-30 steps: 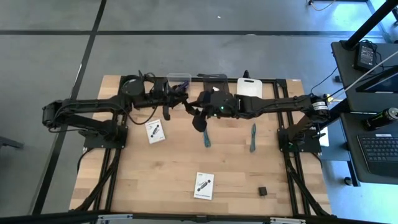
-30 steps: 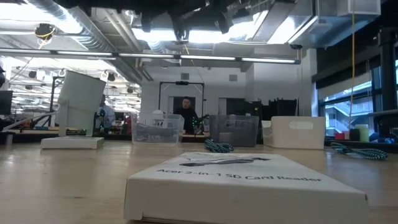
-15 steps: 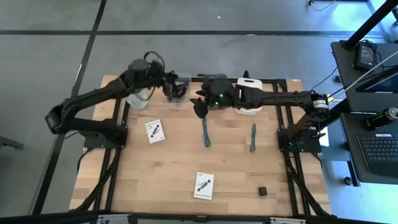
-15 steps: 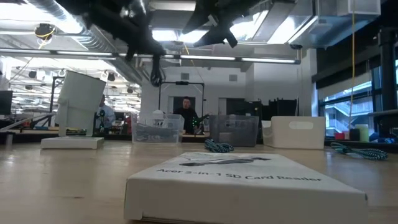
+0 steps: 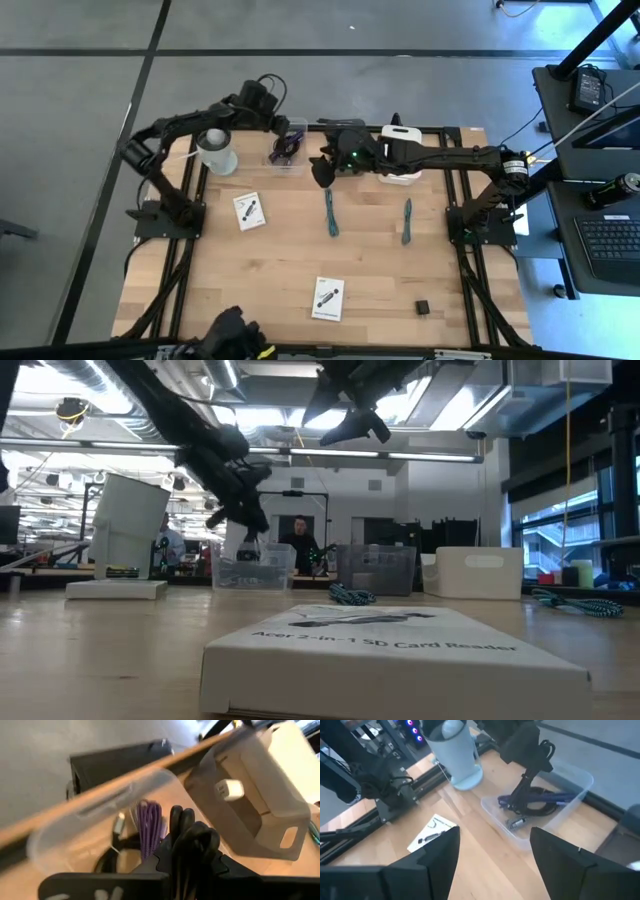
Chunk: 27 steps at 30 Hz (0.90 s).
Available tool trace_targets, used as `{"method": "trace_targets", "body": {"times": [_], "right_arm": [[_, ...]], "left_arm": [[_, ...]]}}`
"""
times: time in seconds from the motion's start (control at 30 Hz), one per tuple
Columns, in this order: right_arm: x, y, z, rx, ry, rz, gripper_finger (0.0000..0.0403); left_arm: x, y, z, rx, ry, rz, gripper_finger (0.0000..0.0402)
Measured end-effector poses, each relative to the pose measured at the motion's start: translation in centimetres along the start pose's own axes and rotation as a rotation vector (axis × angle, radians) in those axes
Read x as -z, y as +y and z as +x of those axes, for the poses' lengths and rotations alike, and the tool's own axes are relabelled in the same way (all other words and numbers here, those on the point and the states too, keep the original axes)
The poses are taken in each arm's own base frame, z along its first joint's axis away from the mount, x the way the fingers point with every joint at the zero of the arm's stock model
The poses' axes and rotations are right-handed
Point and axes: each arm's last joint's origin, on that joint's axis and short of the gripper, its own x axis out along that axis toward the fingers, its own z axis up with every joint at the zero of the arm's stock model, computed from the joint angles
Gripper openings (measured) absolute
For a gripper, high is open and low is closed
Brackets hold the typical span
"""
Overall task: Pick and place items into bin
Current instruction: Put the black charger cable into the transparent bin
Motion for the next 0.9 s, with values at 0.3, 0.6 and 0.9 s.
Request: {"method": "trace_targets", "body": {"times": [0.3,0.6,0.9], "right_arm": [[0.9,-0.1,-0.1,0.046,0.068,-0.002,0.0245],[1.2,-0.1,-0.2,0.049,0.099,-0.155,0.0245],[1.5,-1.9,0.0,0.100,0.208,-0.435,0.0245]], "left_arm": [[0.4,-0.2,1.6,0.020,0.047,-0.043,0.0076],[0.5,-0.2,1.6,0.017,0.061,-0.065,0.0100],[0.5,-1.5,-1.2,-0.152,0.004,-0.119,0.0101]]}}
